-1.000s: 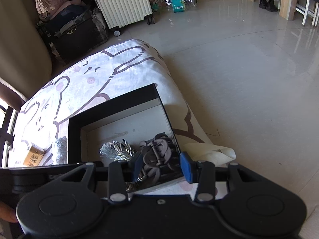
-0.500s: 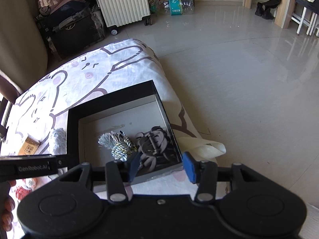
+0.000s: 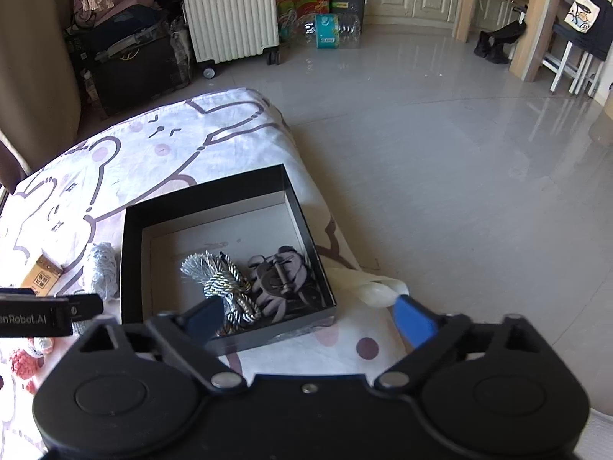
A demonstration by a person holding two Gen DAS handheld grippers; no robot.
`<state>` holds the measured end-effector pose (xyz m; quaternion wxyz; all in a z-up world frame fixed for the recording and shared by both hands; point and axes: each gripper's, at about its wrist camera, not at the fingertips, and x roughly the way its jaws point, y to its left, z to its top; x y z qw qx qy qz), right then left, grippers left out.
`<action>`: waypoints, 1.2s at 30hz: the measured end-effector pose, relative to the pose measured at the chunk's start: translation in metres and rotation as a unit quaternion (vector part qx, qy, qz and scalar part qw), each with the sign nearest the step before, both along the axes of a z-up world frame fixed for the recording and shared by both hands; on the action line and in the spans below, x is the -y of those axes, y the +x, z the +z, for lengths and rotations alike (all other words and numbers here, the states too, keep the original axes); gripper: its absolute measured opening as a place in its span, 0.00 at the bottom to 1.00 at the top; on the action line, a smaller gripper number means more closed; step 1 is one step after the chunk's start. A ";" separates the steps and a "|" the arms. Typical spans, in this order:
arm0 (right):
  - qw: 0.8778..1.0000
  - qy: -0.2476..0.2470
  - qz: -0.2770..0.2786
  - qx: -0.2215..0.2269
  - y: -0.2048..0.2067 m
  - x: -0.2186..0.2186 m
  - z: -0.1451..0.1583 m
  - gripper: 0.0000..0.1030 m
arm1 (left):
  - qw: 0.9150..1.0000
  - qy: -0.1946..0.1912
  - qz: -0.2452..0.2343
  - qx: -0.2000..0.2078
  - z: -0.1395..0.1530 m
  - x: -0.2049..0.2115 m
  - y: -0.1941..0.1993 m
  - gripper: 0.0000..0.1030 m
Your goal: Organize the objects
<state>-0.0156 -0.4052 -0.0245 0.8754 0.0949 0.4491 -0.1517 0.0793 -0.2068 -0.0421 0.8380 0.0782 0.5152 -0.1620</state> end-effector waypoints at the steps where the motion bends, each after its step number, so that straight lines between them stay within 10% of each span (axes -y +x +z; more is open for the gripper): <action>1: 1.000 -0.001 -0.002 0.002 -0.001 0.000 0.001 0.98 | 1.000 0.001 0.000 0.000 0.000 -0.002 -0.001 1.00; 36: 1.000 -0.021 -0.014 0.007 -0.009 -0.012 -0.004 1.00 | 1.000 0.000 0.007 0.008 -0.002 -0.040 0.000 1.00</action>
